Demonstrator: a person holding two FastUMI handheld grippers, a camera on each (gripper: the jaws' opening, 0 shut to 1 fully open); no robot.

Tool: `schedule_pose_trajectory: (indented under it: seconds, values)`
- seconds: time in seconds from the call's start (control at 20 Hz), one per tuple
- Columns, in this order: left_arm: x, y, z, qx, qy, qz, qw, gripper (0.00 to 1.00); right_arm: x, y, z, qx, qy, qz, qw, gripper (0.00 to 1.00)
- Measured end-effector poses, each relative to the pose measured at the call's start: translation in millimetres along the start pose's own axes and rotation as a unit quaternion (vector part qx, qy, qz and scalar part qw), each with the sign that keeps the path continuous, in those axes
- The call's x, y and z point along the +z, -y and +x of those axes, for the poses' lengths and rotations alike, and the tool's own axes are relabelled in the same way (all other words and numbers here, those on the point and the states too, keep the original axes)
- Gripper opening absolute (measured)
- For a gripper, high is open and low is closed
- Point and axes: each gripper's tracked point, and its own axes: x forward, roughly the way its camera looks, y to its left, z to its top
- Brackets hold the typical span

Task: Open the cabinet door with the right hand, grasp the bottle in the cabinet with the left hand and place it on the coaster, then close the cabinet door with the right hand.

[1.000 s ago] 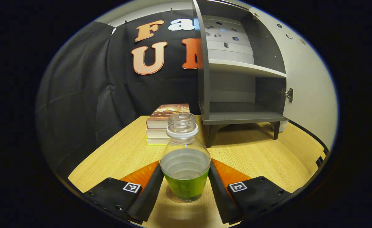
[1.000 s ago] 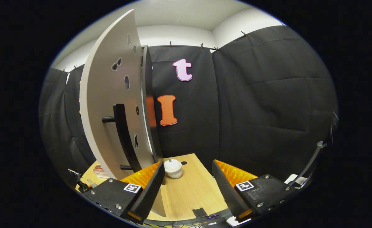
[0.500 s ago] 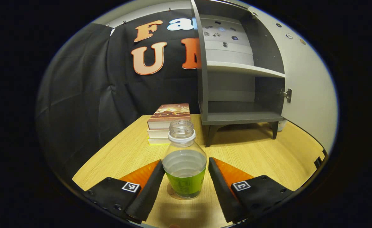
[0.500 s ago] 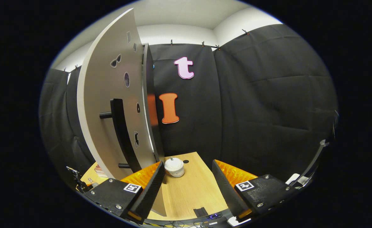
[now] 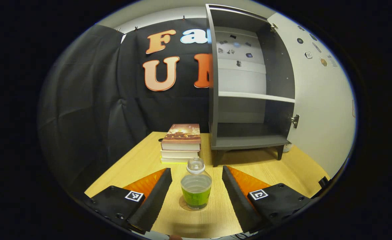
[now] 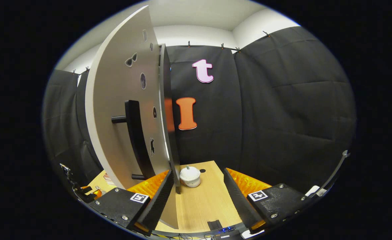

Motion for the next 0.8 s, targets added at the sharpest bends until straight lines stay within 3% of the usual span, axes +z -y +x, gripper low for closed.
schedule_pose_trajectory:
  seconds: [0.1, 0.15, 0.3, 0.4, 0.5, 0.8]
  values:
    - [29, -5, -13, 0.006, 0.013, 0.004, 1.000, 0.99, 0, -8, 1, 0.002, -0.001, -0.002, 1.000, 0.92]
    - [43, -9, -19, 0.009, 0.019, 0.004, 1.000, 0.99, -1, -8, 3, 0.002, -0.001, -0.003, 1.000, 0.87]
    - [90, -27, -38, 0.025, 0.035, 0.013, 0.999, 0.99, -2, -7, 2, -0.003, 0.000, 0.001, 1.000, 0.98]
    - [126, -37, -52, 0.033, 0.056, 0.022, 0.998, 0.99, -1, -11, 3, -0.006, 0.003, 0.002, 1.000, 0.98]
    - [158, -49, -65, 0.038, 0.073, 0.029, 0.996, 0.99, -1, -14, 4, -0.010, 0.005, 0.000, 1.000, 0.89]
    - [223, -78, -91, 0.039, 0.094, 0.005, 0.995, 0.99, -3, -34, 1, -0.014, 0.005, -0.007, 1.000, 0.89]
